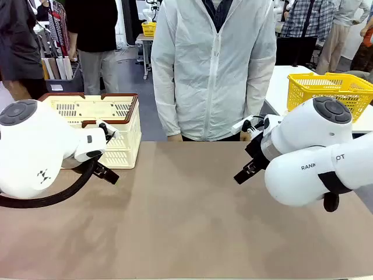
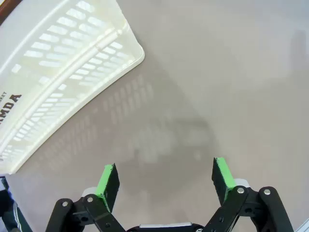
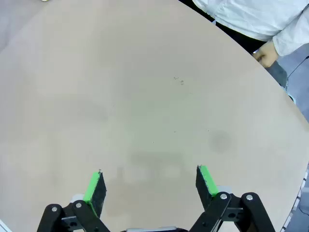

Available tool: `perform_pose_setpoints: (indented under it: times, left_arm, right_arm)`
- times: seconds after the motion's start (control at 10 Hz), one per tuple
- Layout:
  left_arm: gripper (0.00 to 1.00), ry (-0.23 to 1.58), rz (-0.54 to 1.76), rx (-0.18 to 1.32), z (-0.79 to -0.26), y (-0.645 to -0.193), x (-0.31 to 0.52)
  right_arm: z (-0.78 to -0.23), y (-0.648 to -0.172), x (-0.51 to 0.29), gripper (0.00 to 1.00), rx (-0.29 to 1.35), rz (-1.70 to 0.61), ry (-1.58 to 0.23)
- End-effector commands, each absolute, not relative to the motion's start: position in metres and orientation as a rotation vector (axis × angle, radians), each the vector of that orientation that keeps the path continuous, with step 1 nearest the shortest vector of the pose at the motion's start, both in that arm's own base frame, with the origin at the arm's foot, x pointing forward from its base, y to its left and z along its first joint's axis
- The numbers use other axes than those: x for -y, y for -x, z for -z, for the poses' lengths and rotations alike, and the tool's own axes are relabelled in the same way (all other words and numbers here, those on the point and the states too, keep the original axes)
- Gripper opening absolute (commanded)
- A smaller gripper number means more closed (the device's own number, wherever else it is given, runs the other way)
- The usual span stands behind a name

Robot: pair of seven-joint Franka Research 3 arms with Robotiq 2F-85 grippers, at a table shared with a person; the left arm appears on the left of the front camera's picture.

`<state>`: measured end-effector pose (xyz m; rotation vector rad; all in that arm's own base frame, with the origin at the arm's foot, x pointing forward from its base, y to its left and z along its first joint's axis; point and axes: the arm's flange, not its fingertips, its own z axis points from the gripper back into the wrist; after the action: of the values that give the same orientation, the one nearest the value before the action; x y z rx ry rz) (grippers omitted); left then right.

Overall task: Place the drinks into the Shopping basket.
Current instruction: Pick up one drink and place it into the Shopping basket.

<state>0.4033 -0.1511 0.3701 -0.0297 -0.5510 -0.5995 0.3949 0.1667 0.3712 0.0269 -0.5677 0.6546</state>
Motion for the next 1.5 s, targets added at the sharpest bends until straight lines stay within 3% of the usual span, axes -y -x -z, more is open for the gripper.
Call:
perform_pose_setpoints:
  times: [0.0,1.4]
  left_arm:
    - [1.00,0.030,0.599,0.551,-0.3702,-0.4033,0.1512]
    - [1.00,0.030,0.600,0.551,-0.3701,-0.4033,0.1511]
  right_arm:
    - [-0.3712,-0.3949,-0.1667,1.00,0.568,-0.655,-0.027]
    - [-0.3712,-0.3949,-0.1667,1.00,0.568,-0.654,-0.027]
